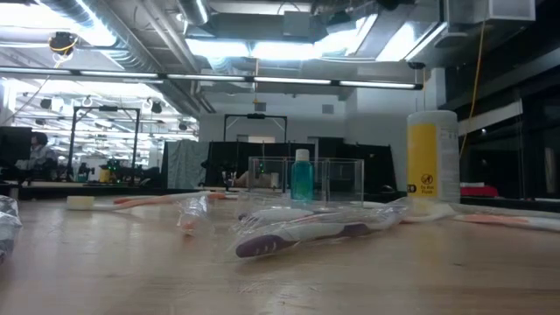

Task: Pick & Place toothbrushing station
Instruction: Put the blue mouthwash into the middle section of the transparent organizer

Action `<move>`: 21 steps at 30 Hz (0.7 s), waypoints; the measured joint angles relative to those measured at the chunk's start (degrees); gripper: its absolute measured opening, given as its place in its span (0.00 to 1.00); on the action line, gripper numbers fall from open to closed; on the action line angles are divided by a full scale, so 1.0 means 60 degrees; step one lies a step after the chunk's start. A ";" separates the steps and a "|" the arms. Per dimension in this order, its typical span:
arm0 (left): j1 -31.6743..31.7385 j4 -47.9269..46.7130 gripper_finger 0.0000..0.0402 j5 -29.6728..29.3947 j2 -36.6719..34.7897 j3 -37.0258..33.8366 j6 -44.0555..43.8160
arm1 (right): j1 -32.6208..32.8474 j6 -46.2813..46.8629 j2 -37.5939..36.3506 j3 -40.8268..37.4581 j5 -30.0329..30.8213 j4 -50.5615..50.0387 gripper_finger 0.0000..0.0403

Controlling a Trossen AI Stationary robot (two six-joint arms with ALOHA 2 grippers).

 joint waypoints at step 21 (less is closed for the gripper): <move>-0.0577 -0.4254 0.34 0.0608 -0.0007 0.2053 -0.0577 | -0.0666 0.1040 0.0421 0.0185 -0.0379 -0.0701 0.21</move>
